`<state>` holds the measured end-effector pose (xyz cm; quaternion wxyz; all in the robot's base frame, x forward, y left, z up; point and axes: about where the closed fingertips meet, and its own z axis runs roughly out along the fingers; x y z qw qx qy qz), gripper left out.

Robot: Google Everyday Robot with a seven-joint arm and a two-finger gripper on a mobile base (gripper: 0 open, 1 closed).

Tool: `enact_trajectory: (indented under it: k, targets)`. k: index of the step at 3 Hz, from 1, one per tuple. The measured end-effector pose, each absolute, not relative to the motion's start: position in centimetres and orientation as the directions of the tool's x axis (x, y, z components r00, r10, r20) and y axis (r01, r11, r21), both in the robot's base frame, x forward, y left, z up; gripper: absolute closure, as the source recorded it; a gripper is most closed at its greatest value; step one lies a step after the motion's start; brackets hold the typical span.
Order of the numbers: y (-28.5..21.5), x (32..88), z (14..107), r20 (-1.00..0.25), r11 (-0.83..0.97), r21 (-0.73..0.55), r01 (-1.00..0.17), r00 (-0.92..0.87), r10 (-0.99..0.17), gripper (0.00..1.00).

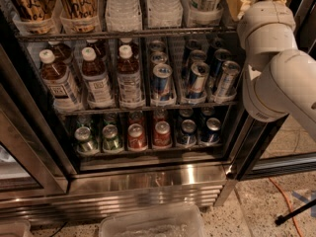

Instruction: Pick 7up can from top shelf of fridge

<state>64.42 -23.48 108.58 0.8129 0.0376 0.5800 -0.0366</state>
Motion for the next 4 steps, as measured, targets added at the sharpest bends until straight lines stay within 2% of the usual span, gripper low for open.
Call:
enact_trajectory:
  k: [2,4]
  targets:
    - [-23.4,63.4,110.4,-0.917,0.995,0.037,0.090,0.400,-0.002,1.00]
    - [-22.5,61.6,110.4,-0.919,0.999,0.012,0.038,0.394,-0.004,1.00]
